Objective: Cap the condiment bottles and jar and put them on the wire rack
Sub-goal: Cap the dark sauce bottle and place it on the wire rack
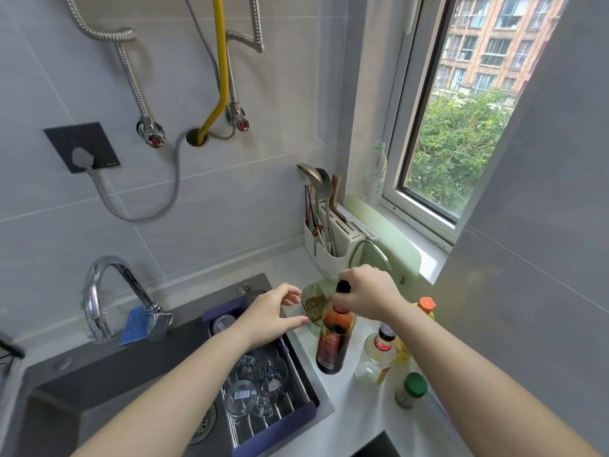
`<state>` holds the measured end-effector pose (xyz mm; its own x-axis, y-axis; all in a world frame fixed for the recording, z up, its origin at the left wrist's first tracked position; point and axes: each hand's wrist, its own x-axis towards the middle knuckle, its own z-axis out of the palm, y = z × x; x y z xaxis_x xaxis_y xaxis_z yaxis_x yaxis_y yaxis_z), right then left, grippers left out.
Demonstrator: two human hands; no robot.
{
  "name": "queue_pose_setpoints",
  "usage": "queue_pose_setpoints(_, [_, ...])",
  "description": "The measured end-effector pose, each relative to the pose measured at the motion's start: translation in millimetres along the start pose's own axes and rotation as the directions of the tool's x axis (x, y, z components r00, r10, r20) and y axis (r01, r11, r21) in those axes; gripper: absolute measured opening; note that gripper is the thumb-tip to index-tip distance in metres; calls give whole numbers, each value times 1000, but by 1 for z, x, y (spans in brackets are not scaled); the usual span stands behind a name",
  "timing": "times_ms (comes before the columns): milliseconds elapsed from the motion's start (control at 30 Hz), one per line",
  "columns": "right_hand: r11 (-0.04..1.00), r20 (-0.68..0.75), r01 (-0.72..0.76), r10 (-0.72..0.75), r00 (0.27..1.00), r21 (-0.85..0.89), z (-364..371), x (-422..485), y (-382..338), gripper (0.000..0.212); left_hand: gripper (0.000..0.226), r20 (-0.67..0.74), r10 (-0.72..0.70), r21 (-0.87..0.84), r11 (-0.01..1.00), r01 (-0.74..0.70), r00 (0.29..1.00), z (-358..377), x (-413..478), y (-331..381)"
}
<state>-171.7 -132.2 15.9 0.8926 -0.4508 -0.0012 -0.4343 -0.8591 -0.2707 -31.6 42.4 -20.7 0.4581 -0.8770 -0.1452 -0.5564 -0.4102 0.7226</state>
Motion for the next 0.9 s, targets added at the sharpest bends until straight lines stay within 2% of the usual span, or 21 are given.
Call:
queue_pose_setpoints(100, [977, -144, -64, 95, 985, 204, -26, 1, -4, 41, 87, -17, 51, -111, 992, -52, 999, 7, -7, 12])
queue_pose_setpoints(200, [886, -268, -80, 223, 937, 458, -47, 0, -8, 41, 111, -28, 57, -193, 979, -61, 998, 15, -9, 26])
queue_pose_setpoints(300, [792, -307, -84, 330, 893, 605, -66, -4, -12, 40, 121, -74, 41, -296, 953, -61, 996, 22, -6, 40])
queue_pose_setpoints(400, [727, -304, -88, 391, 869, 681, -77, -9, -12, 38, 123, -144, 27, -272, 960, -65, 989, 26, -1, 48])
queue_pose_setpoints(500, [674, -297, -78, 423, 856, 734, -83, -14, -11, 48, 113, -146, 45, -235, 969, -79, 988, 27, 2, 52])
queue_pose_setpoints(633, [693, -323, -63, 412, 852, 718, -89, -20, -9, 41, 63, -115, 112, -130, 983, -127, 987, 28, 4, 61])
queue_pose_setpoints(833, [818, -454, 60, 255, 854, 573, -107, -32, 2, 71, 49, 90, 217, -413, 896, -161, 972, 14, 9, 75])
queue_pose_setpoints(900, [811, -487, 128, 209, 848, 571, -114, -36, 7, 60, 47, 218, 240, -514, 852, -98, 946, 8, 9, 81])
